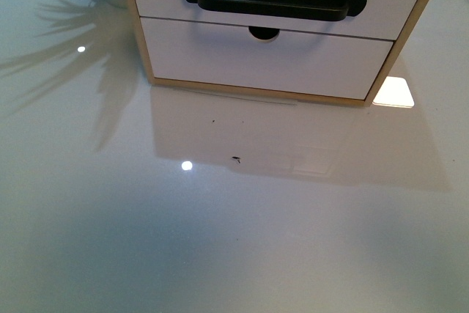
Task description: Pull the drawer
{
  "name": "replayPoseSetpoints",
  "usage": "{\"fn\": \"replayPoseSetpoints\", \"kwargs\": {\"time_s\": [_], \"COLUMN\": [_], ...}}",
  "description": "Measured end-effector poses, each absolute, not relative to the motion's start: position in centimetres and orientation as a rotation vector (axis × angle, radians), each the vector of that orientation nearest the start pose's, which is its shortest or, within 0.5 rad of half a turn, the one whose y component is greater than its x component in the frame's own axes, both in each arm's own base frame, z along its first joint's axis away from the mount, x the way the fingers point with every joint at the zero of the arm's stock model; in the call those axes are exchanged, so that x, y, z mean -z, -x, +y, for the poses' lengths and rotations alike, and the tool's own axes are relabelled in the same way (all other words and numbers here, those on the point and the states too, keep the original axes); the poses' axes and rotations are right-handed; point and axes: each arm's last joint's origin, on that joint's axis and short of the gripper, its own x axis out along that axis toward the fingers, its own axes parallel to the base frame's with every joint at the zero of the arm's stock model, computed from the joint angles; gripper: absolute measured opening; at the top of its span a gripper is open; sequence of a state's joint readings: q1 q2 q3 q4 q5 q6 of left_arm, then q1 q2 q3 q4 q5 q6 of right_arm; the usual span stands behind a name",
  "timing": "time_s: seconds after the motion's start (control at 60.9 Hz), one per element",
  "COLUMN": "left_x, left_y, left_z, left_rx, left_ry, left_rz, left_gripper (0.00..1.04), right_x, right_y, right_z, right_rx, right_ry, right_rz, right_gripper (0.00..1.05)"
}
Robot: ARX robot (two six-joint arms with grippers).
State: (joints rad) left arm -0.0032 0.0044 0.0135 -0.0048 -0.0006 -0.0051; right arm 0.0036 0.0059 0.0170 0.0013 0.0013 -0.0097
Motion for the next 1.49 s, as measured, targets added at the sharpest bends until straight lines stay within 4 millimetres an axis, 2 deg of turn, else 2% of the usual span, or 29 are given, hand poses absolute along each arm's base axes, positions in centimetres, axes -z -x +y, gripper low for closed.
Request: {"fn": "replayPoseSetpoints", "kwargs": {"time_s": [1.495], "left_x": [-16.73], "left_y": [-9.71], "left_z": [-0.03], "left_rx": [0.003], "left_ry": [0.005], "left_rz": [-0.004], "left_gripper": [0.97], "right_x": [-16.9], "right_y": [-9.7], "right_z": [0.03], "right_rx": [-0.002], "right_ry": [0.01], "right_rz": [-0.012], "right_gripper": [0.96]}}
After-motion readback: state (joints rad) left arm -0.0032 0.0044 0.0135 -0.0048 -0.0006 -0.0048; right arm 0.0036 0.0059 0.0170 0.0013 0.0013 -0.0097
